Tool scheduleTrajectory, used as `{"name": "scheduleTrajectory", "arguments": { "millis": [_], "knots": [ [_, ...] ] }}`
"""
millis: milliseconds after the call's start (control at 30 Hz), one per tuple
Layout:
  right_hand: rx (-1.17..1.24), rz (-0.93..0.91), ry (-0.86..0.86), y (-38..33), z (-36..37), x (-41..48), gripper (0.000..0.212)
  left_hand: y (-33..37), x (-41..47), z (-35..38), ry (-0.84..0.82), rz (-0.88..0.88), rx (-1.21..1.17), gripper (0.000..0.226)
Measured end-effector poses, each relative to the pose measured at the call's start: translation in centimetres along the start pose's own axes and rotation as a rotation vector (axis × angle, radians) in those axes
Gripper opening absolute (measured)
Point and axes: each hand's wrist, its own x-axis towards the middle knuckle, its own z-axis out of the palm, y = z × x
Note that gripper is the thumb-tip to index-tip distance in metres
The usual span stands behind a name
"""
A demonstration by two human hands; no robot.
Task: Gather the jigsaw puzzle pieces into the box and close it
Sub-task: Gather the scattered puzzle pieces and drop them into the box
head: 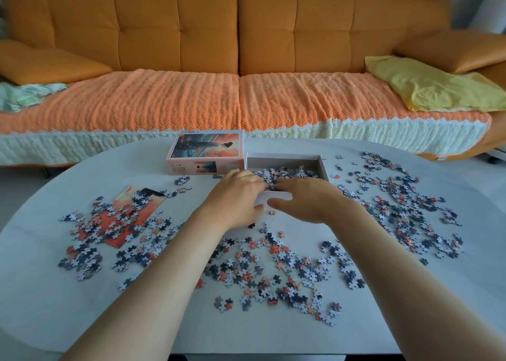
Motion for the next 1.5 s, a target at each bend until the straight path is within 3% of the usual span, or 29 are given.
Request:
{"name": "scheduleTrajectory", "arguments": {
  "millis": [67, 167, 267, 333, 400, 467, 567, 633, 800, 967, 1100, 1233, 1300, 1500],
  "knots": [
    [-0.037, -0.008, 0.057, 0.2, 0.0, -0.1, 0.061, 0.3, -0.2, -0.2, -0.007, -0.024, -0.002, 0.053],
    [0.092, -0.079, 0.217, 0.8, -0.2, -1.0, 0.051, 0.8, -0.7, -0.3, 0.065, -0.055, -0.039, 0.053],
    [0.201, -0.129, 0.447, 1.8, -0.1, -2.3, 0.041, 1.4, -1.1, -0.7, 0.258, -0.017, -0.046, 0.031],
    [0.196, -0.085, 0.509, 2.6, 0.0, -3.5, 0.045, 2.1, -1.3, -1.3, 0.359, 0.014, -0.075, 0.016],
    [0.208, 0.001, 0.487, 3.6, 0.0, -4.7, 0.057, 2.9, -1.5, -1.8, 0.340, 0.035, -0.124, 0.007],
    [0.278, 0.112, 0.395, 4.9, 0.3, -6.0, 0.069, 3.8, -1.9, -1.7, 0.206, 0.026, -0.189, 0.002],
    [0.312, 0.216, 0.172, 6.7, 1.5, -7.6, 0.074, 5.0, -2.3, -0.6, -0.007, -0.055, -0.221, 0.020],
    [0.288, 0.223, 0.054, 7.4, 2.1, -8.5, 0.070, 5.5, -2.1, 0.0, -0.060, -0.091, -0.247, 0.032],
    [0.240, 0.144, 0.087, 7.1, 2.3, -10.1, 0.064, 7.2, -1.4, 0.5, -0.067, -0.092, -0.319, 0.035],
    [0.280, 0.068, 0.198, 7.1, 2.3, -10.9, 0.046, 8.3, -0.6, 1.1, -0.076, -0.097, -0.255, 0.055],
    [0.278, 0.075, 0.302, 7.8, 2.1, -9.8, 0.048, 8.8, 0.3, 1.2, -0.080, -0.131, -0.240, 0.057],
    [0.211, 0.117, 0.219, 8.8, 2.0, -7.4, 0.065, 8.4, 1.3, 1.0, 0.204, -0.063, -0.207, 0.037],
    [0.185, 0.118, 0.151, 9.3, 2.0, -6.0, 0.070, 8.0, 2.0, 1.0, 0.304, -0.029, -0.130, 0.038],
    [0.151, 0.039, 0.049, 9.7, 2.4, -3.8, 0.074, 6.3, 2.6, 2.2, 0.149, -0.002, -0.144, 0.056]
  ]
}}
